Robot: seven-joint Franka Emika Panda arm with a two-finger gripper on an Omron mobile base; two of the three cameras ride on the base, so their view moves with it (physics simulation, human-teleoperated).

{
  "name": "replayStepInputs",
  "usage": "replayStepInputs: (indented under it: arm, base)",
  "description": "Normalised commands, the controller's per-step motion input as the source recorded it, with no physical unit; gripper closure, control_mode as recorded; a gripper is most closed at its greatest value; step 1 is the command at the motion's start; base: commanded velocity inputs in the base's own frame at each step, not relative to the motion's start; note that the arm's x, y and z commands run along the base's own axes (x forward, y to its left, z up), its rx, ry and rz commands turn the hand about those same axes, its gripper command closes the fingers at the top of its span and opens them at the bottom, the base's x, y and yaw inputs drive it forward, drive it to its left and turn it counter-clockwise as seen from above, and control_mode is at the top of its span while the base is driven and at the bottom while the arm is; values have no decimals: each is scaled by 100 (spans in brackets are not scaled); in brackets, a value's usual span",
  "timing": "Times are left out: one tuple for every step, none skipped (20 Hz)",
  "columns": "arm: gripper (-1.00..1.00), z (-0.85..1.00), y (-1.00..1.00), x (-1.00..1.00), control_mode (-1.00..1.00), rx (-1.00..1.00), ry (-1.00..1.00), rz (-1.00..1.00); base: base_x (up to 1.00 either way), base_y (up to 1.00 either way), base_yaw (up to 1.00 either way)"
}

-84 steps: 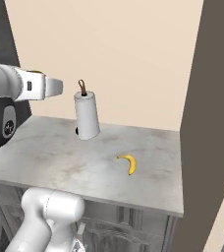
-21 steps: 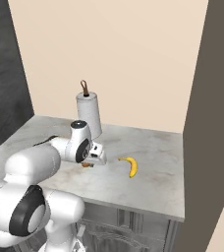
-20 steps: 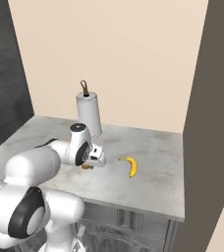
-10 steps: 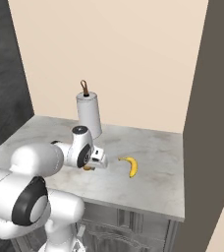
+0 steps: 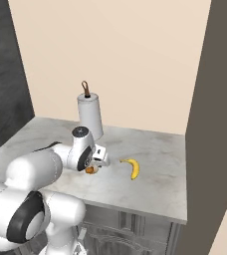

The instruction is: Open the fridge, remove the banana, mushroom, and steak, and place them on any counter.

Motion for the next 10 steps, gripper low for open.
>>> replayStepInputs:
  arm:
    - [-100,66,0,0,-100,9,-17,4]
    - [-100,74,1,0,-100,9,-13,6]
    - [-100,88,2,-4,-100,8,-13,7]
    - [-100,98,3,-14,-100,8,-13,8]
    - [-100,100,6,0,-100,9,-11,9]
    - [-100,100,18,0,-100,8,-10,8]
    - [-100,100,21,0,-100,6,-7,7]
    - [-100,100,24,0,-100,4,-3,9]
    - [-100,100,16,-19,-100,3,-6,9]
    - [-100,100,20,-38,-100,0,-4,9]
  base:
    - [0,0,0]
    - [0,0,0]
    - [0,0,0]
    - [0,0,0]
    - [0,0,0]
    - [0,0,0]
    - [0,0,0]
    - [0,0,0]
    - [0,0,0]
    - [0,0,0]
